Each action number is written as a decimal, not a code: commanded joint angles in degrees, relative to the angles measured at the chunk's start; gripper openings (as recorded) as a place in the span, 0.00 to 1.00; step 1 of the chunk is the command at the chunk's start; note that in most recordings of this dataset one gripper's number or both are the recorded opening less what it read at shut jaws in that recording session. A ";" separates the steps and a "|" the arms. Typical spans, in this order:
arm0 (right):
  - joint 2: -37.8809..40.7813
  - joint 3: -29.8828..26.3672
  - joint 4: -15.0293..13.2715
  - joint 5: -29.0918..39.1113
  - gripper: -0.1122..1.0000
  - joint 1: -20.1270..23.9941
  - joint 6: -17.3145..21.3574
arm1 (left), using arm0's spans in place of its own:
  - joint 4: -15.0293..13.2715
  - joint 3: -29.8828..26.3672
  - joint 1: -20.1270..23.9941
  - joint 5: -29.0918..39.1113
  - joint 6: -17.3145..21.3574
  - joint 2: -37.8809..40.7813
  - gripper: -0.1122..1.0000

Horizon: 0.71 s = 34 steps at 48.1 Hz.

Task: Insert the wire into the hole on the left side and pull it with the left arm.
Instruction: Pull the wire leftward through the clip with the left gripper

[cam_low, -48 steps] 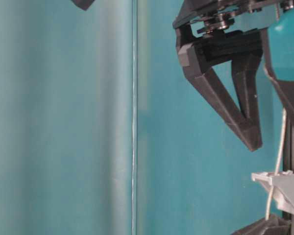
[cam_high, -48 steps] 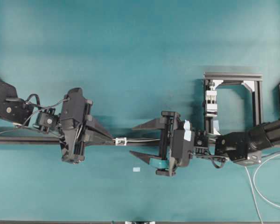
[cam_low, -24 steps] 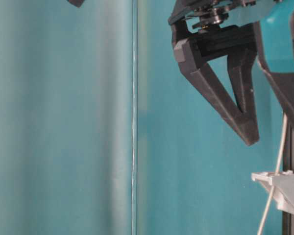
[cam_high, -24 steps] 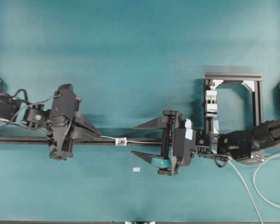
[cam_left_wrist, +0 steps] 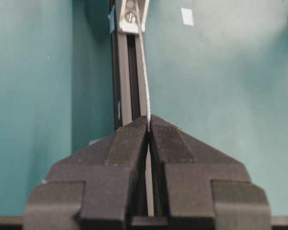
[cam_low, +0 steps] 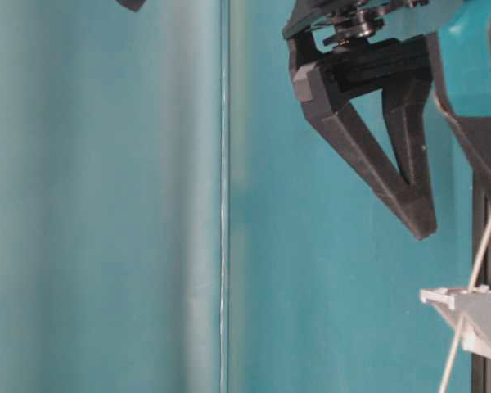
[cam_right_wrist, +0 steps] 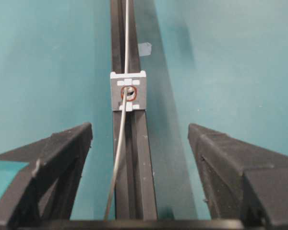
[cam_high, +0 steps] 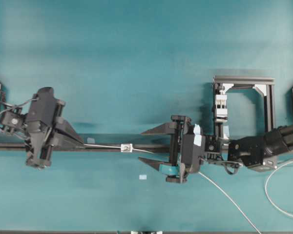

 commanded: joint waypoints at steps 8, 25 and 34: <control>-2.20 -0.35 -0.09 -0.26 0.87 0.00 -0.09 | 0.18 3.69 -0.70 1.76 -0.18 -6.59 0.01; -2.20 -0.44 -0.09 -0.26 0.87 -0.18 0.00 | 0.18 5.63 -0.70 1.76 -0.09 -10.37 0.01; -2.20 -0.53 -0.09 -0.18 0.87 -0.26 0.00 | 0.18 5.71 -0.53 2.46 -0.26 -9.84 0.01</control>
